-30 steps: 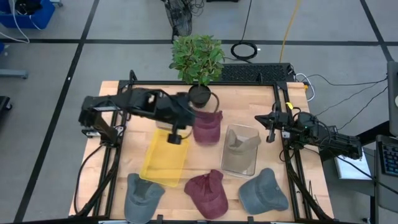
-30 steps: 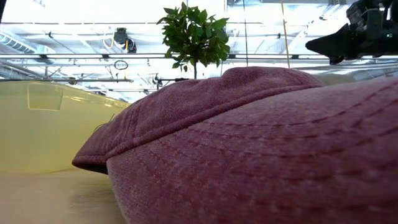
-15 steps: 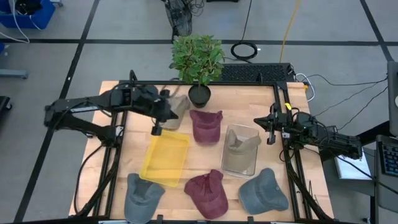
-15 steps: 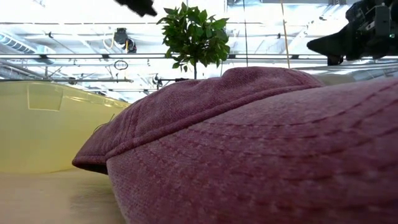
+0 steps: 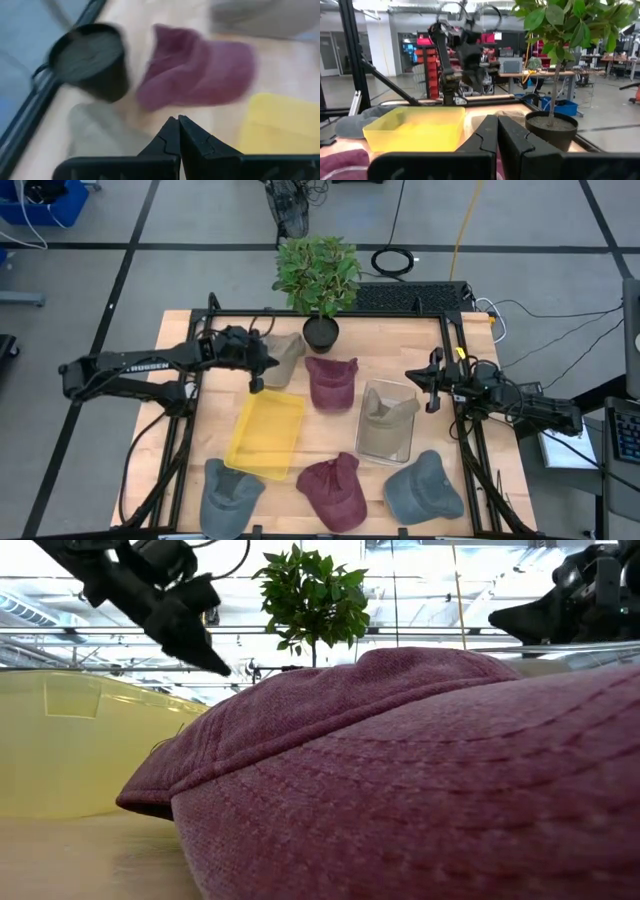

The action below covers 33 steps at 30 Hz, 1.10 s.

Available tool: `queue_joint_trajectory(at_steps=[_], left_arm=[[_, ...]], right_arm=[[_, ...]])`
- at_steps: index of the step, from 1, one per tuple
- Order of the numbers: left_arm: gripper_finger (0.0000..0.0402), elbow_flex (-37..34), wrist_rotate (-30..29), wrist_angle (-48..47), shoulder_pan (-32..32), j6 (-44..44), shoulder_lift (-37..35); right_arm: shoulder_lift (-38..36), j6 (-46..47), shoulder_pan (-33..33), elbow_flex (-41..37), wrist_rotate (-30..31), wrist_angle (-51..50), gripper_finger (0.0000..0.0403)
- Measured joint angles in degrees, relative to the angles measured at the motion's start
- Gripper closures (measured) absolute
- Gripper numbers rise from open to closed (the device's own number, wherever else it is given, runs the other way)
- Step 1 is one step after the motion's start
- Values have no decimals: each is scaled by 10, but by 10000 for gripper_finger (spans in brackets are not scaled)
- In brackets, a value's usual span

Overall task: Pick & Place hat
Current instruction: Put the brown cup into the transparent bin

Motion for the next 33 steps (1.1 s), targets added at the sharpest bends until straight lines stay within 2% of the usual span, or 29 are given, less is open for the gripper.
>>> queue_joint_trajectory(at_steps=[6, 10, 12, 16, 21, 27, 33], left_arm=[[399, 0, -16, -8, 54, -33, 0], [392, 10, -119, -8, 58, -92, 0], [385, 23, -149, -32, 58, -78, 2], [365, 85, -158, -135, 59, -72, 40], [306, 167, -145, -252, 60, -59, 125], [213, 203, -105, -272, 61, -32, 197], [150, 218, -89, -270, 60, -18, 248]], right_arm=[[0, -1, 0, -7, 1, 7, 403], [0, -1, 0, -7, 2, 7, 403], [0, 1, 0, -7, 2, 7, 403], [0, 0, 0, -7, 2, 7, 403], [0, 0, 0, -8, 2, 20, 403], [0, 0, 0, -8, 2, 20, 403], [0, 0, 0, -8, 2, 20, 403]])
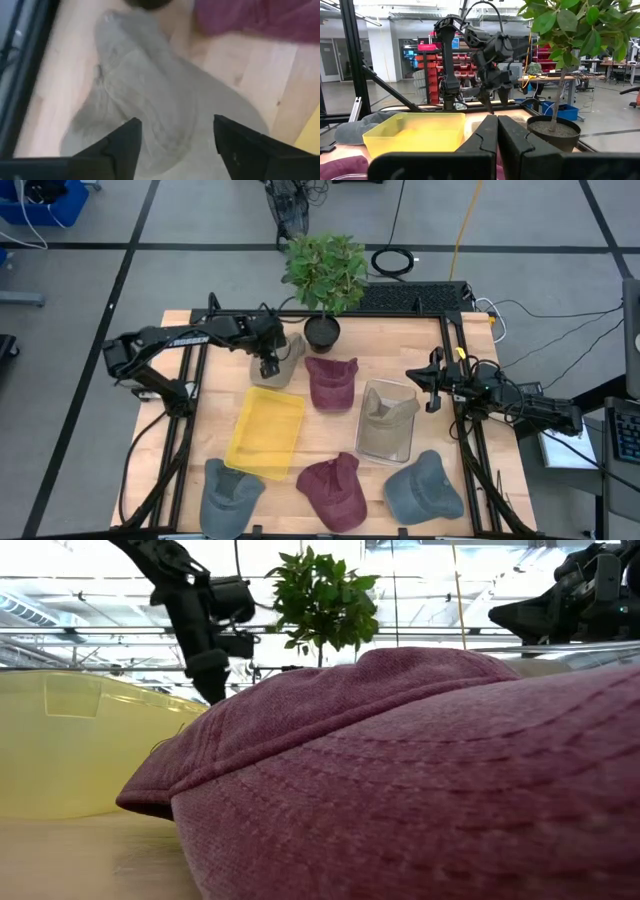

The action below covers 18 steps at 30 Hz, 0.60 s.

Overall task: Pick & Place hat
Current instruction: Put the brown cup into the transparent bin

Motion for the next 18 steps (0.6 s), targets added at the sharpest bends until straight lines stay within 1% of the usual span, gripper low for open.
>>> queue_joint_trajectory(at_steps=[3, 7, 16, 18], left_arm=[[132, 0, 0, 8, 2, 10, 19], [122, 0, 0, 9, 3, 22, 41], [122, 1, -26, 13, 7, 39, 81], [129, 1, -29, 13, 7, 46, 84]], right_arm=[[0, 0, 0, 0, 0, 0, 403], [0, 0, 0, 0, -1, 0, 403], [0, 7, 0, 0, -2, 0, 403], [0, 13, 0, 0, -2, 0, 403]])
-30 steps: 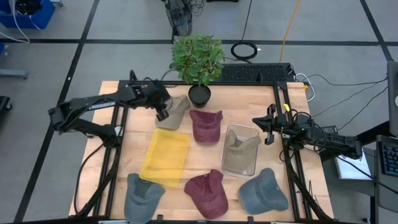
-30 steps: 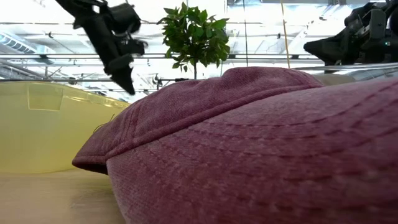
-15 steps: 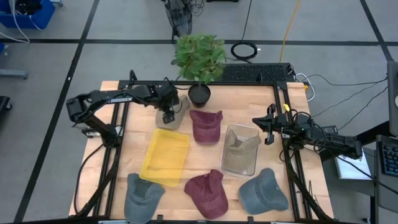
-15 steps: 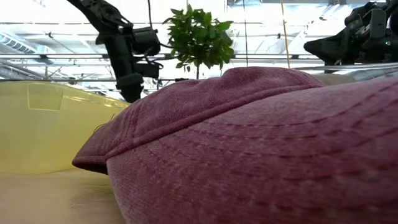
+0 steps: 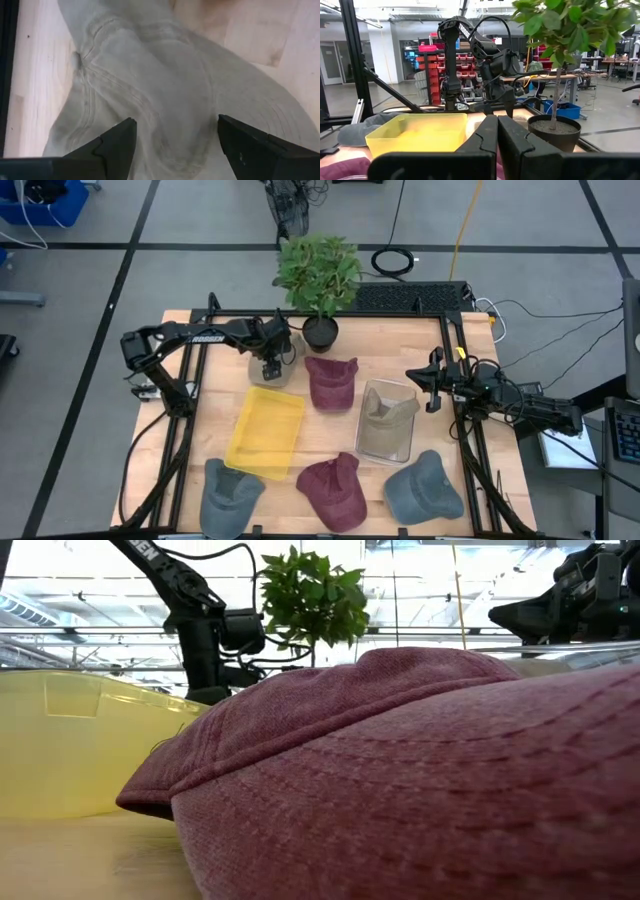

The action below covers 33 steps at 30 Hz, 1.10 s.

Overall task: Pick & Place hat
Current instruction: Put the brown cup into the transparent bin

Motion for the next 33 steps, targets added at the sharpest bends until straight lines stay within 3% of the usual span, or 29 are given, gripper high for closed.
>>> queue_joint_trajectory(at_steps=[4, 10, 11, 22, 33], left_arm=[[189, 0, -3, -3, -2, 9, -4], [370, -1, -18, -11, -2, 23, -25], [384, -1, -18, -14, -2, 21, -31], [396, -1, -16, -19, -17, 2, -178], [396, -1, 8, -45, -46, -77, -352]], right_arm=[[0, 1, 0, 0, 0, 0, 403], [0, 1, 0, 0, 0, 0, 403], [0, 1, 0, 0, 0, 0, 403], [0, 1, 0, 0, 0, 0, 403], [0, 2, 0, 0, 0, 0, 403]])
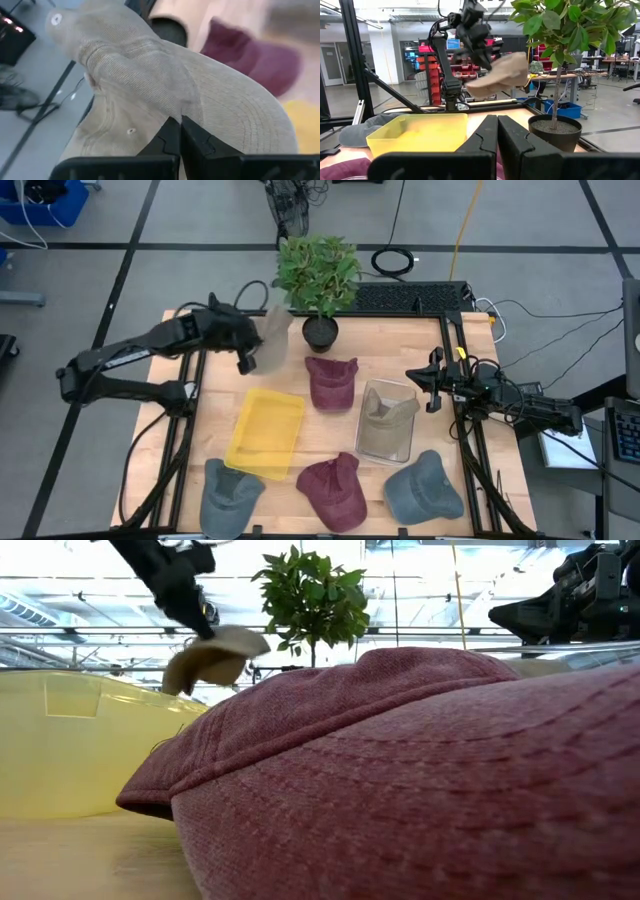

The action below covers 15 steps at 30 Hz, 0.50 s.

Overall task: Pick & Place hat
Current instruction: Put the brown cup into the transparent bin

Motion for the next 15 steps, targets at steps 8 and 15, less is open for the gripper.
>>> queue_joint_trajectory(at_steps=[8, 15], left_arm=[[398, 0, 7, 55, -129, -69, -30], [398, 0, -17, 190, -267, -100, -2]], right_arm=[[0, 0, 0, 0, 0, 0, 403], [0, 0, 0, 0, 0, 0, 403]])
